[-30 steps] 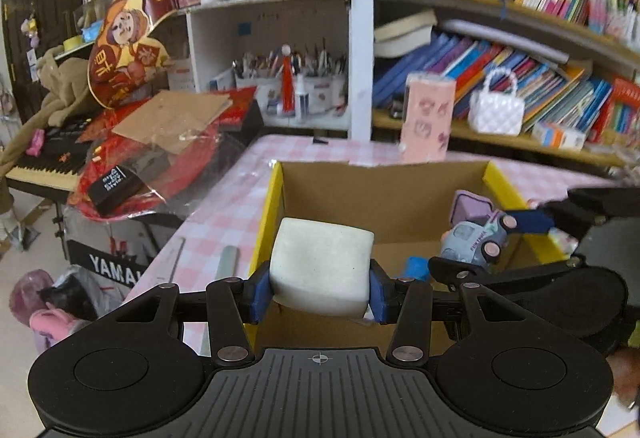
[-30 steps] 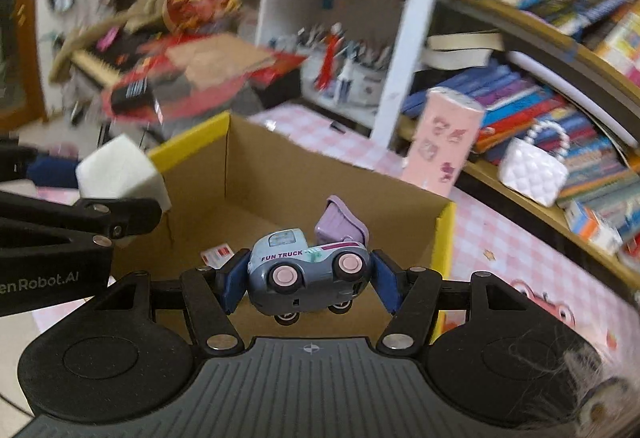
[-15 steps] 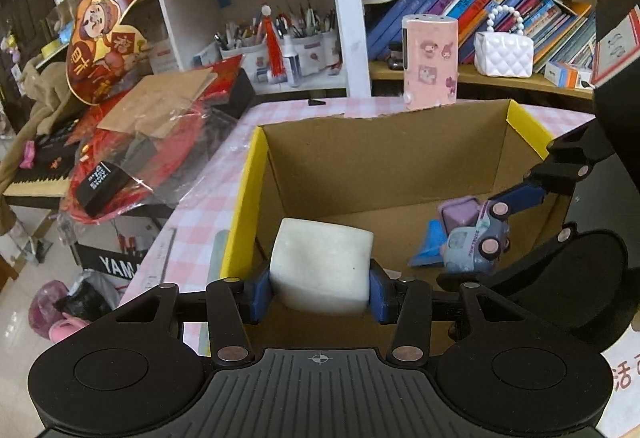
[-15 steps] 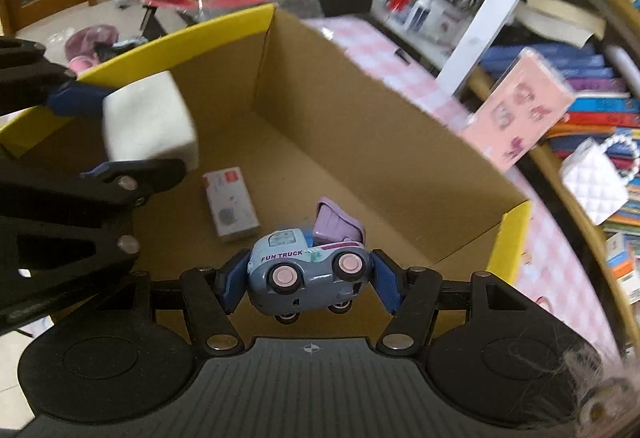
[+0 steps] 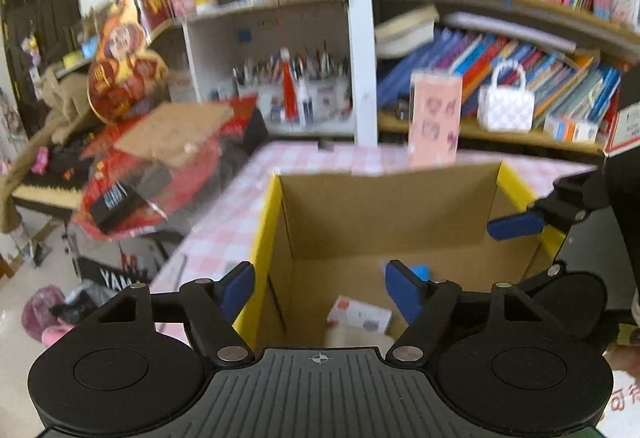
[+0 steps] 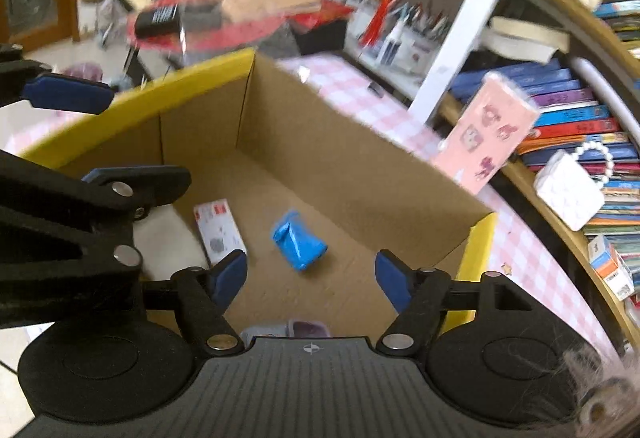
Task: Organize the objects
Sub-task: 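Withdraw both open tools from the yellow box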
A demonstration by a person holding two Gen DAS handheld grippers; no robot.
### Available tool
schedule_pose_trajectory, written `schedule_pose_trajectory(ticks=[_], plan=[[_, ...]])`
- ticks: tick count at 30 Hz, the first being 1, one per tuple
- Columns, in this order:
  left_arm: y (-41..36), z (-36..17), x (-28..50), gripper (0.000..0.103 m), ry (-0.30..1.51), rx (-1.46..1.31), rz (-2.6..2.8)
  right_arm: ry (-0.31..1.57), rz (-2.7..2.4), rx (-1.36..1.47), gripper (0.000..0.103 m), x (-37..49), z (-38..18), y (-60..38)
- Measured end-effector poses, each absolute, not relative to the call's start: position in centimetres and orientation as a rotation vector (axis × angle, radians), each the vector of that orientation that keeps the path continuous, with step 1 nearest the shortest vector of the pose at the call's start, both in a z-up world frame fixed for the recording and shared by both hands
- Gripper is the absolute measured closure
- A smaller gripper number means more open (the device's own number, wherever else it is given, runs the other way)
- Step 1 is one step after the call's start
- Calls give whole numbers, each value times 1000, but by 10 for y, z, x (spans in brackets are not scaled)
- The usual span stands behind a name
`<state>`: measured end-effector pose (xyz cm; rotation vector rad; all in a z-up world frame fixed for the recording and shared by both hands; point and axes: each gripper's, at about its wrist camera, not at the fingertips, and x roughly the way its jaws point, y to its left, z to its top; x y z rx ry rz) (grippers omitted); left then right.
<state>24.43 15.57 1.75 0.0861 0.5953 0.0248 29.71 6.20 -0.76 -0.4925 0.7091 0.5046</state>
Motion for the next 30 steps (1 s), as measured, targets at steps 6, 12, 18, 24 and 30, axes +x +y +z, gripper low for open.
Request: schedule_pose_trajectory(ticks=[6,12,18,24,30], plan=[[169,47,210,21,495,-15,29,584,417,-406,34,267,24,48],[187,51,174,21,480,-72,54,525,358,-284,34,216,40,31],[201,38,134,21,522,-73,80,571,317,-194,35,165,29,22],[204,25,102,21,574,-75,70,621,287,-156,36,123,12,19],[197,14,74,21,620,-47,25,659,257,-128,35,86,1,17]])
